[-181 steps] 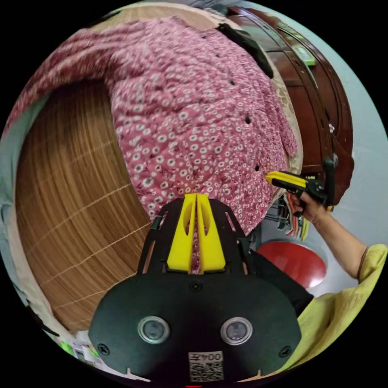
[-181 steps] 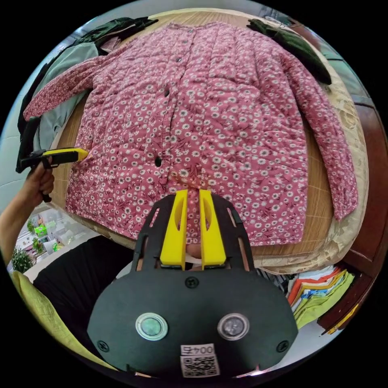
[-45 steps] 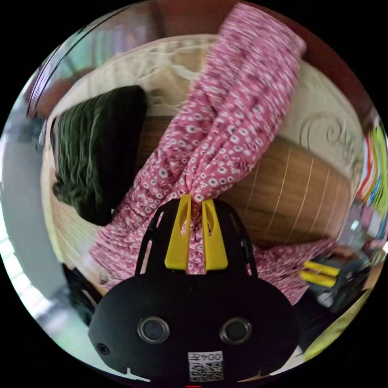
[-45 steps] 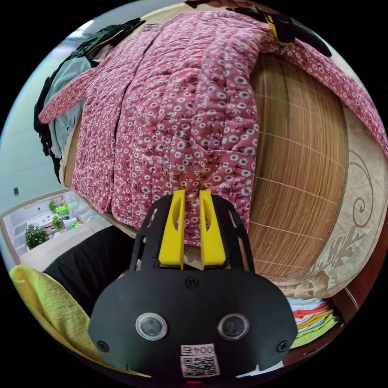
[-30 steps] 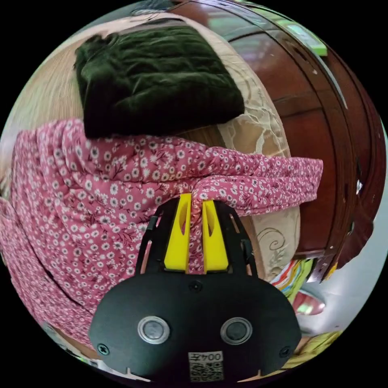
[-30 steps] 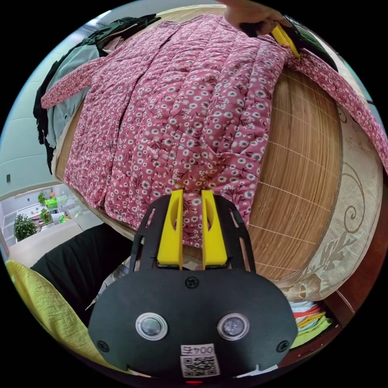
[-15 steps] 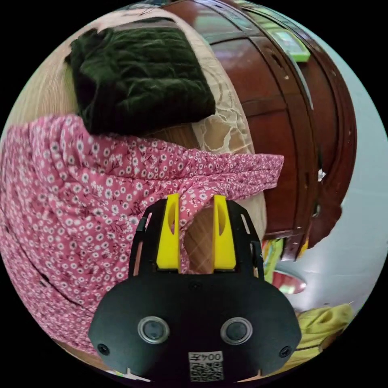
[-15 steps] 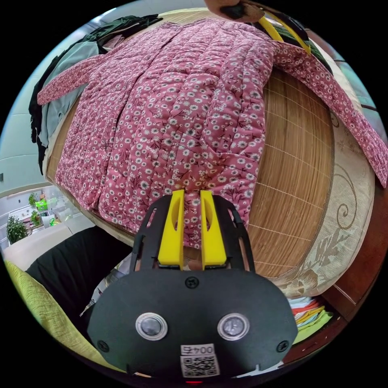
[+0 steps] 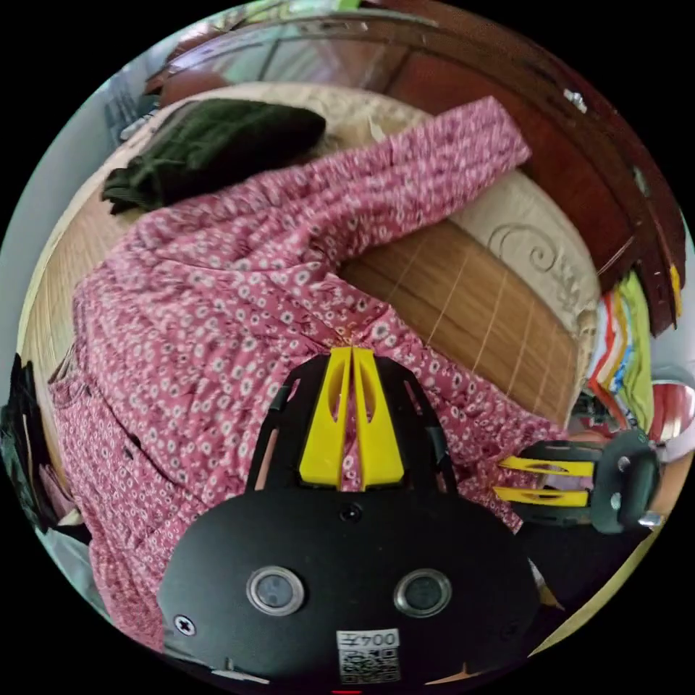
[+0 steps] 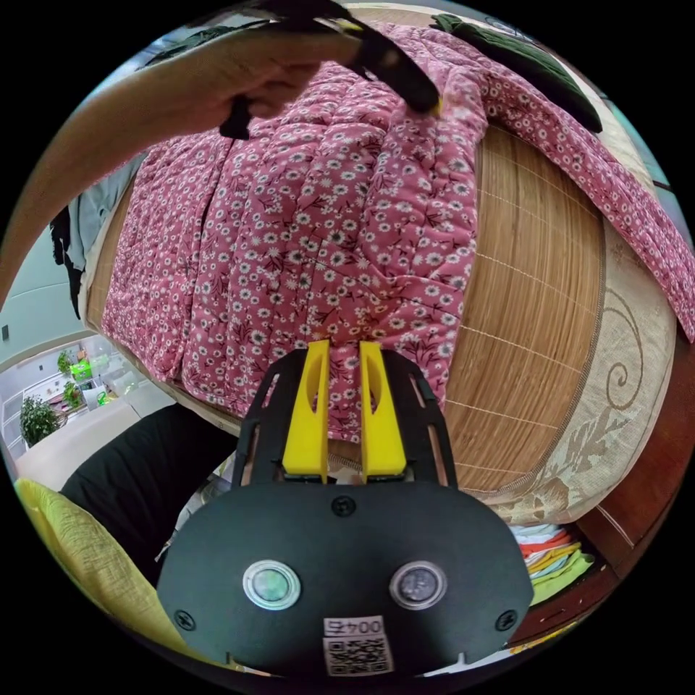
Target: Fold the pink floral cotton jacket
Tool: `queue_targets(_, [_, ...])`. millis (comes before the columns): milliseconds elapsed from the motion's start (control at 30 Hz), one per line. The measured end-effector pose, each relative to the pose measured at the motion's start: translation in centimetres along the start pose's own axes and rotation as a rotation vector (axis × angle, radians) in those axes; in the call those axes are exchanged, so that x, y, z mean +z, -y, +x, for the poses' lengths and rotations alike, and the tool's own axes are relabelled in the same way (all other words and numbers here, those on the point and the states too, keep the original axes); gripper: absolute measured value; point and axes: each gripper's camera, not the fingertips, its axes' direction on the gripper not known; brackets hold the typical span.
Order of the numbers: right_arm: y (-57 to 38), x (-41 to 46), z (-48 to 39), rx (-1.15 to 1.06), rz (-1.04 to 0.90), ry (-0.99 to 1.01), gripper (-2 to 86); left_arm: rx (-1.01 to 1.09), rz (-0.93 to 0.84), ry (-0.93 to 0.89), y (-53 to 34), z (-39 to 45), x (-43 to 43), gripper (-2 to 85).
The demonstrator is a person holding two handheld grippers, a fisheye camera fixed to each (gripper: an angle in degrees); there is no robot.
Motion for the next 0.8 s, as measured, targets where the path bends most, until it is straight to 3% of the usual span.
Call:
queue_targets(167, [0.8, -0.2, -0.7, 0.005, -0.034, -0.005, 7.3, -0.035, -0.043, 0.150, -0.9, 1.9, 0.0, 0.5])
queue_targets(333, [1.2, -0.3, -1.5, -0.001, -0.046, -0.024, 7.2, -0.092, 0.070, -0.099, -9.4, -0.1, -3.0, 0.3])
queue_targets(400, [1.3, -0.3, -1.8, 0.003, -0.046, -0.031, 7.2, -0.172, 0.107, -0.184, -16.2, -1.1, -4.2, 0.2])
queue_targets(533, [1.3, -0.3, -2.5, 0.055, -0.040, -0.032, 7.5, -0.285, 0.099, -0.188, -28.1, -1.5, -5.3, 0.2])
queue_targets(800, [1.7, -0.3, -3.1, 0.066, -0.065, -0.040, 7.4, -0.679, -0.103, -0.133, -53.9, -3.9, -6.1, 0.1])
